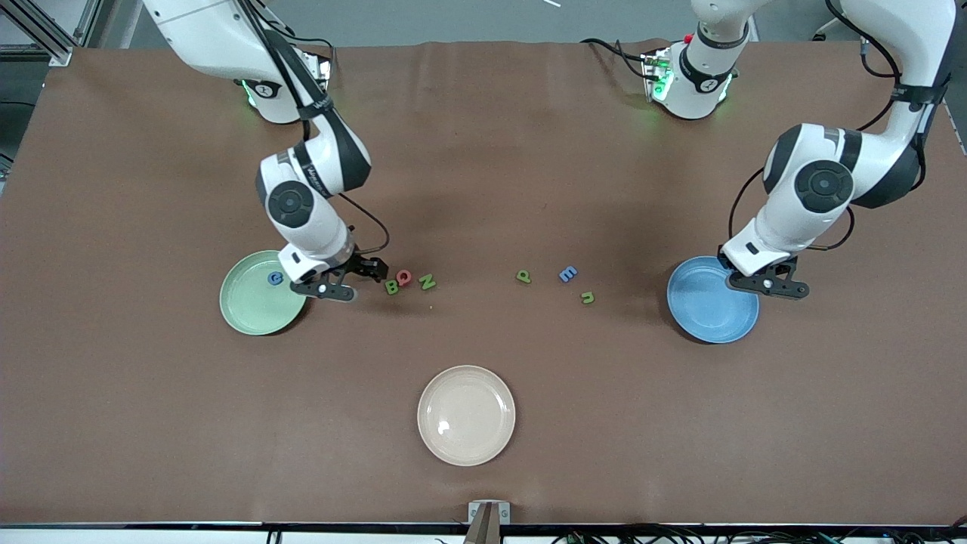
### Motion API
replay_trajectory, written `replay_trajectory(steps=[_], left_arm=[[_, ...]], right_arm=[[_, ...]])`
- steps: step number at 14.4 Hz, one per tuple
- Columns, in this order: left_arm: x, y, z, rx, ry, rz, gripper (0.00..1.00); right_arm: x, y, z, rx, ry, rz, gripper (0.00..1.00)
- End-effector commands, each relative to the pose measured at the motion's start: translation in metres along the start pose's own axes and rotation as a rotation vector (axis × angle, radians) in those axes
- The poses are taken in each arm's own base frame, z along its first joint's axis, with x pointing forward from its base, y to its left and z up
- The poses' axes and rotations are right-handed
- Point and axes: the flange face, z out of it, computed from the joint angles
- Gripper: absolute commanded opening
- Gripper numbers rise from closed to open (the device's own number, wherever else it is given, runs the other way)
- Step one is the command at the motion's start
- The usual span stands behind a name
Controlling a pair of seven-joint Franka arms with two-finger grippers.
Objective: Sort upper and lower case letters into plates
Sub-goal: 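Carry the x to the blue plate while the right gripper drops the c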
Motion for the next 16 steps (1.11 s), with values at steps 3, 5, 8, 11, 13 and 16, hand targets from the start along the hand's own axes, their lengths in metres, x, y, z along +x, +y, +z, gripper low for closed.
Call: replay_trajectory(steps=[3, 5, 8, 11, 13, 16], left_arm=[[-0.002, -0.009, 0.035, -0.089, 0.053, 0.005, 0.09], [0.0, -0.007, 0.042, -0.106, 0.053, 0.001, 0.09], [0.001, -0.004, 0.054, -0.131, 0.056, 0.003, 0.09], [-0.001, 0.0, 0.066, -0.15, 0.04, 0.003, 0.09], [0.0, 0.003, 0.073, -0.163, 0.04, 0.001, 0.09], [0.001, 0.005, 0.079, -0.163, 0.037, 0.02, 0.09]], right_arm=[[0.002, -0.016, 0.027, 0.016, 0.032, 0.02, 1.0], [0.01, -0.019, 0.028, 0.021, 0.04, 0.024, 1.0], [0.009, -0.021, 0.038, 0.018, 0.042, 0.016, 1.0], [0.005, -0.025, 0.051, 0.023, 0.05, 0.007, 1.0], [0.005, -0.024, 0.051, 0.021, 0.049, 0.008, 1.0], [0.002, -0.023, 0.053, 0.016, 0.045, 0.003, 1.0]])
